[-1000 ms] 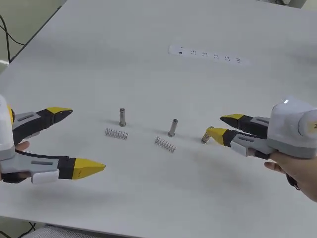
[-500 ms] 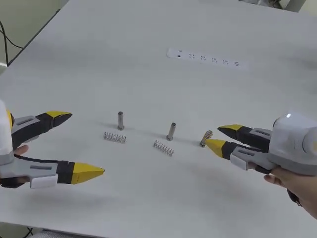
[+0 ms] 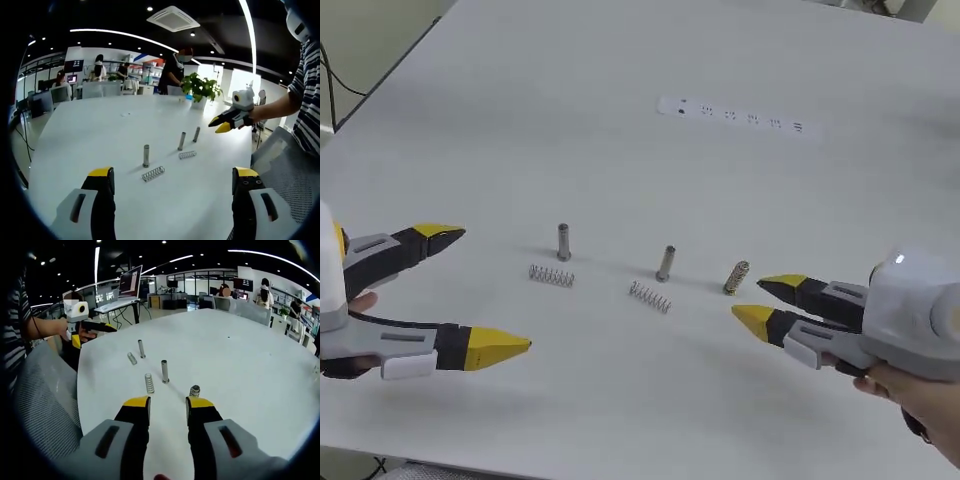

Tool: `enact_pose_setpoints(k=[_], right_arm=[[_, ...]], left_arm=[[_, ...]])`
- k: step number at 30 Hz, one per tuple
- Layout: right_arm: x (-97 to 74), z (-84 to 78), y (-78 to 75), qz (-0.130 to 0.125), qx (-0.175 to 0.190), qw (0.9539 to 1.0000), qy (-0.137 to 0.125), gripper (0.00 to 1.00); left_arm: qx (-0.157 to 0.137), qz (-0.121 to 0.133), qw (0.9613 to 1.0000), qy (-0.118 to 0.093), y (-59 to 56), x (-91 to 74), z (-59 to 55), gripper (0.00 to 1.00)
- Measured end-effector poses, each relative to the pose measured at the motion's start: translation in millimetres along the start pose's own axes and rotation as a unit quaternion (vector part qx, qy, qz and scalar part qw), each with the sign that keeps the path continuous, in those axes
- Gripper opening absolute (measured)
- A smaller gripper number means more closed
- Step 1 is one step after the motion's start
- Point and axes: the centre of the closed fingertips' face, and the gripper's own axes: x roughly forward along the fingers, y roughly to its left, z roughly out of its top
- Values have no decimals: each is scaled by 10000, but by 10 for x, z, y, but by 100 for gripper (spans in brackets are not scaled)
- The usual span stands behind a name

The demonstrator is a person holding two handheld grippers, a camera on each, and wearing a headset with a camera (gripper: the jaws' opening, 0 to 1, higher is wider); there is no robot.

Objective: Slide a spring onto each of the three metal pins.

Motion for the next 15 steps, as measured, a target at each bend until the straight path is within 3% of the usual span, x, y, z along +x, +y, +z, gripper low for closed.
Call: enact_pose_setpoints(k=[15], right_arm=[[274, 170, 223, 267, -348, 9989, 158, 28]], left_arm=[[31, -7, 10000, -5, -11, -1, 33, 97]])
